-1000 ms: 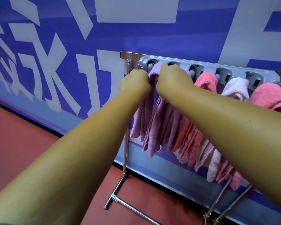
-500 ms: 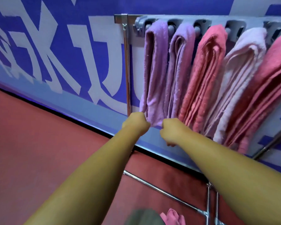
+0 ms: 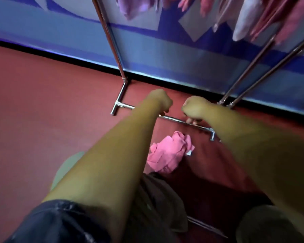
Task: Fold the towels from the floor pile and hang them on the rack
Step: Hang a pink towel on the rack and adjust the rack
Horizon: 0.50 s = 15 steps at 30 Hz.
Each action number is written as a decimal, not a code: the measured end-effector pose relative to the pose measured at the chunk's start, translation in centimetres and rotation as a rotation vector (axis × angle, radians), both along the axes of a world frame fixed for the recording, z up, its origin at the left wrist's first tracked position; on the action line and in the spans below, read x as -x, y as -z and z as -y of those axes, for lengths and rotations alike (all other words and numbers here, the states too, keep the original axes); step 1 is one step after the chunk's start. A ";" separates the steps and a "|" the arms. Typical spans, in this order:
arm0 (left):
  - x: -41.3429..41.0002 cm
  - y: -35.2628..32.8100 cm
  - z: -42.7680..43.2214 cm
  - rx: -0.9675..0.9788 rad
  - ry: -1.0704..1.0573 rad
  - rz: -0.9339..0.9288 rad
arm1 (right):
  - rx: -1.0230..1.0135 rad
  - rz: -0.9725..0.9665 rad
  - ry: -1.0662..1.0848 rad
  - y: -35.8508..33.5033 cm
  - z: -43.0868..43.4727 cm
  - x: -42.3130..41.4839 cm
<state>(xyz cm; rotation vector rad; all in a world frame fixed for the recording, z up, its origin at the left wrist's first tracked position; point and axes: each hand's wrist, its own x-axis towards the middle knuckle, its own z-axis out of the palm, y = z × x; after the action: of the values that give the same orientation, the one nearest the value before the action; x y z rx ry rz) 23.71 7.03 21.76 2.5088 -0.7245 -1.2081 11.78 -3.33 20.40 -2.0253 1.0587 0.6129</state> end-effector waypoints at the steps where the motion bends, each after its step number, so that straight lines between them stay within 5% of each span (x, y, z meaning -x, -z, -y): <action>1: 0.9 1.3 -0.1 -0.026 0.018 -0.006 | -0.034 -0.012 0.034 1.7 0.2 0.8; 9: 7.9 12.2 -2.0 -0.310 0.159 -0.108 | -0.265 -0.123 0.147 13.1 -0.9 6.2; 15: 12.7 18.7 -2.2 -0.276 0.270 -0.014 | -0.418 -0.198 0.187 18.2 -0.6 9.8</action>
<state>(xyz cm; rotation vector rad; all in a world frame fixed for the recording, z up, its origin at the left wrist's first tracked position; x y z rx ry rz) 10.99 9.24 3.08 2.6813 -0.9796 -1.5069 2.00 -2.68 2.19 -1.5108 1.1121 0.8678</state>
